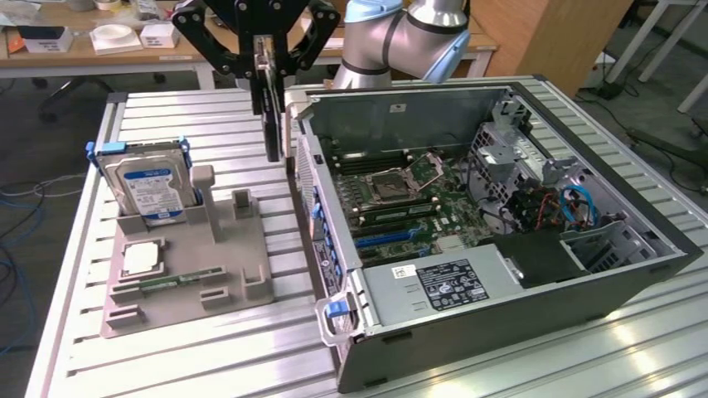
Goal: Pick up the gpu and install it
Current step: 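Pick up the gpu and move the gpu toward the slot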
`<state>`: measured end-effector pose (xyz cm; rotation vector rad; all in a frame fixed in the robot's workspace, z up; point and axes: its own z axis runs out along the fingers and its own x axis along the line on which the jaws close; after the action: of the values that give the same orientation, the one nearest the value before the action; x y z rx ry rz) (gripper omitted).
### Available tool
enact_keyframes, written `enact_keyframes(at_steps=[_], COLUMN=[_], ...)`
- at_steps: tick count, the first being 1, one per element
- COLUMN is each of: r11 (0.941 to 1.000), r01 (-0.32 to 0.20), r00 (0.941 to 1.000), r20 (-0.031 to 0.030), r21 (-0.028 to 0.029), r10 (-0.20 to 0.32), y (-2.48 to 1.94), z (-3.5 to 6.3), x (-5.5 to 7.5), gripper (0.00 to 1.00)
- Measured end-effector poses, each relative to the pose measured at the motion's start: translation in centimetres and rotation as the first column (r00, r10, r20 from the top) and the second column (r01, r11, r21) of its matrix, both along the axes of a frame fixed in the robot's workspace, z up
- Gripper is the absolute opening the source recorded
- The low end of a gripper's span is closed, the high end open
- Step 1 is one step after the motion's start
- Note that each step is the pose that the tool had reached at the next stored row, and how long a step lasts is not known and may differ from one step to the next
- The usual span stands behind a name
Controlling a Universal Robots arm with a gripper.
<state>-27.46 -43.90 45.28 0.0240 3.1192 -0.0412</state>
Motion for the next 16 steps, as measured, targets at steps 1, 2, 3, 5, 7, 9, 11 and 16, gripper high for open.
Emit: enact_keyframes(at_steps=[1, 2, 3, 5, 7, 9, 11, 16], r11=[1.0000, 1.0000, 1.0000, 1.0000, 1.0000, 1.0000, 1.0000, 1.0000], r01=[0.000, 0.000, 0.000, 0.000, 0.000, 0.000, 0.000, 0.000], r00=[1.0000, 1.0000, 1.0000, 1.0000, 1.0000, 1.0000, 1.0000, 1.0000], r20=[0.0001, 0.0001, 0.0001, 0.0001, 0.0000, 0.0001, 0.0000, 0.0001], r21=[0.0001, 0.0002, 0.0001, 0.0001, 0.0001, 0.0003, 0.0008, 0.0013], r10=[0.000, 0.000, 0.000, 0.000, 0.000, 0.000, 0.000, 0.000], y=[0.00, 0.00, 0.00, 0.00, 0.00, 0.00, 0.00, 0.00], z=[-0.01, -0.01, 0.00, -0.01, 0.00, 0.00, 0.00, 0.00], x=[0.0, 0.1, 0.2, 0.4, 0.6, 0.8, 1.1, 1.7], gripper=[0.27, 0.27, 0.27, 0.27, 0.27, 0.27, 0.27, 0.27])
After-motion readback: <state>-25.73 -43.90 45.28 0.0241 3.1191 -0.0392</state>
